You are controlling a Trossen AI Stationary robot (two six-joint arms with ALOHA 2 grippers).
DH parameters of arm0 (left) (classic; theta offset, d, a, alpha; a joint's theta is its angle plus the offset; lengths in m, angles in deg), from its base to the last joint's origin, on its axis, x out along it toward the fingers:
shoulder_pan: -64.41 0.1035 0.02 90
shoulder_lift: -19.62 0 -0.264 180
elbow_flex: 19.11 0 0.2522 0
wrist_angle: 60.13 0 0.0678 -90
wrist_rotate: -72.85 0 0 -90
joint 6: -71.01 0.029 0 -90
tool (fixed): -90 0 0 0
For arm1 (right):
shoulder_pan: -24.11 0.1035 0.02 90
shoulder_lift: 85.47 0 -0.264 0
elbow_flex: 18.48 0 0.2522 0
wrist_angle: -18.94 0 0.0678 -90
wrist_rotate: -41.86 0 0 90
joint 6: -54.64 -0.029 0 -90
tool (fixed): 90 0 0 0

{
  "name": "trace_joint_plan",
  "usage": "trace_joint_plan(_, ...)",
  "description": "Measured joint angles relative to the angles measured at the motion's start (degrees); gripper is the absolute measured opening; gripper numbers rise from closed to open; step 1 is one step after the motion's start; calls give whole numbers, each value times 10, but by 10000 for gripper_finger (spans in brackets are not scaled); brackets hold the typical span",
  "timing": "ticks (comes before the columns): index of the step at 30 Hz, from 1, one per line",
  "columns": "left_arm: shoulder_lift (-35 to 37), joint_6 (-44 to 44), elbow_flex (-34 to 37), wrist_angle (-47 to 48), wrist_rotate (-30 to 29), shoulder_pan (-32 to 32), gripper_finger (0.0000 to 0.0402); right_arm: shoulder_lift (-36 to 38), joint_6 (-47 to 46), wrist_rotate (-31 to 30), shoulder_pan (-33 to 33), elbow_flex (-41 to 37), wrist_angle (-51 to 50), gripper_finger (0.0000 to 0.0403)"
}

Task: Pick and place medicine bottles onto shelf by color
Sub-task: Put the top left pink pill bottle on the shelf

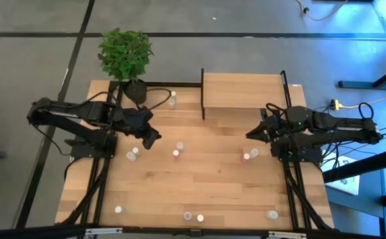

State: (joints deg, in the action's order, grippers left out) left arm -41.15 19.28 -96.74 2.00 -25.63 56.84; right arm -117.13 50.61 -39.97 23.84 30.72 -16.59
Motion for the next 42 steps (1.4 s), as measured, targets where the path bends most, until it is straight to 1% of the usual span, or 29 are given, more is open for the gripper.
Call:
trace_joint_plan(4, -19, 13, 0, -1, -4, -26, 127, 0, 0, -35, 0, 0, 0, 39)
trace_joint_plan(8, -43, 44, 0, 0, -4, -49, 127, 0, 0, -68, 0, 0, 0, 39)
trace_joint_plan(13, -69, 83, 0, -1, -4, -75, 127, 0, 0, -70, 0, 0, 0, 39)
trace_joint_plan(18, -94, 88, 0, -21, -15, -90, 127, 0, 0, -70, 0, 0, 1, 39)
trace_joint_plan(23, -113, 74, 0, -52, -16, -89, 127, 0, 0, -71, 0, 0, 1, 39)
trace_joint_plan(26, -123, 38, 0, -51, -15, -79, 127, 0, 0, -71, 0, 0, 1, 39)
trace_joint_plan(32, -130, 9, 1, -44, -13, -62, 127, 0, 0, -71, 0, 0, 1, 39)
trace_joint_plan(37, -130, 9, 1, -50, -6, -61, 132, 0, 0, -71, 0, 0, 1, 39)
trace_joint_plan(39, -130, 25, 1, -62, -1, -60, 136, 0, 0, -71, 0, 0, 1, 39)
trace_joint_plan(42, -130, 16, 1, -56, 5, -56, 144, 0, 0, -71, 0, 0, 1, 39)
